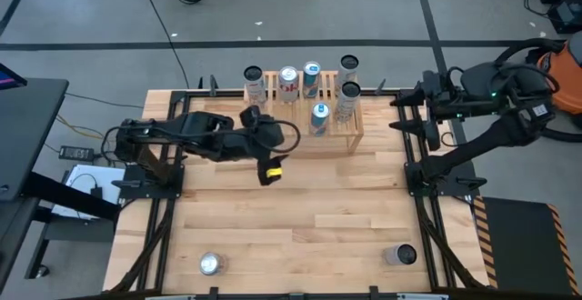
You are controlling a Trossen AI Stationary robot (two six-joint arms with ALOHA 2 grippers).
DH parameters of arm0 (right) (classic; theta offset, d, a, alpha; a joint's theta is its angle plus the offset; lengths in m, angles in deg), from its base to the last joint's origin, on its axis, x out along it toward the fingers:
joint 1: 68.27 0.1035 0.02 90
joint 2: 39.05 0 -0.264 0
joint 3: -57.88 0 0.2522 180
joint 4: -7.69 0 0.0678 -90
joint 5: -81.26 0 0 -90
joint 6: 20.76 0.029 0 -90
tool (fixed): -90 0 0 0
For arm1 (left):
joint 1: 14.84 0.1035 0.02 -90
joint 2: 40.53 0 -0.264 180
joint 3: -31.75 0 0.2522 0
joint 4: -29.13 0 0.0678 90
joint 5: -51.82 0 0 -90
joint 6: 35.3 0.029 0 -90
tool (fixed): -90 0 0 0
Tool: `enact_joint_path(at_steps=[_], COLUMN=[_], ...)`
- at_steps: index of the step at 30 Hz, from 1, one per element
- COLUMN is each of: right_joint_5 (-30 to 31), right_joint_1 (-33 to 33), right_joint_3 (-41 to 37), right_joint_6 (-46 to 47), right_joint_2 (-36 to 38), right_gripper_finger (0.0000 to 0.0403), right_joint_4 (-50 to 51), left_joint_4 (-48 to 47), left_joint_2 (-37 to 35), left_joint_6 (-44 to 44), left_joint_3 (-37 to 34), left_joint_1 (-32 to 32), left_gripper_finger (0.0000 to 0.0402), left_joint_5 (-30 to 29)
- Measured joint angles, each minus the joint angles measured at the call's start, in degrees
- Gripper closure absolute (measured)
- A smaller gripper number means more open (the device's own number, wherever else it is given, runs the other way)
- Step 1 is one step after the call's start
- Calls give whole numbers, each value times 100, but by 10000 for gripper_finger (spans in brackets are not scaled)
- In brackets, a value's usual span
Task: Place canned beverage on shelf
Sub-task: Put the blue soda can on the shelf aligned with the other blue soda can
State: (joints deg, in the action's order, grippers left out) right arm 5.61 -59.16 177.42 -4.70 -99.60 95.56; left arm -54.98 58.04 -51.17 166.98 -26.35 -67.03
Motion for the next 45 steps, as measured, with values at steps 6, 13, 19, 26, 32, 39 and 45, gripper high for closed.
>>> enact_joint_path(at_steps=[6,13,19,26,32,39,45], right_joint_5=[413,420,413,409,408,407,403], right_joint_1=[-1,0,0,-1,0,0,-2], right_joint_3=[0,0,-2,-2,-2,-2,-2], right_joint_6=[-115,-122,42,211,574,738,738], right_joint_2=[-151,-307,-379,-480,-641,-958,-1241], right_gripper_finger=[107,107,107,107,107,107,107], right_joint_4=[-64,-306,-432,-683,-837,-869,-950], left_joint_4=[-327,605,903,733,69,112,1589], left_joint_2=[-238,-590,-1048,-1879,-2363,-2707,-4002], left_joint_6=[11,933,1405,1667,1651,1702,1631], left_joint_3=[-7,-7,-7,-2,2,-618,-3074], left_joint_1=[-75,-85,-103,-107,-362,-628,-616], left_gripper_finger=[81,81,81,81,81,81,81], left_joint_5=[291,1865,2611,2611,2608,2304,2312])
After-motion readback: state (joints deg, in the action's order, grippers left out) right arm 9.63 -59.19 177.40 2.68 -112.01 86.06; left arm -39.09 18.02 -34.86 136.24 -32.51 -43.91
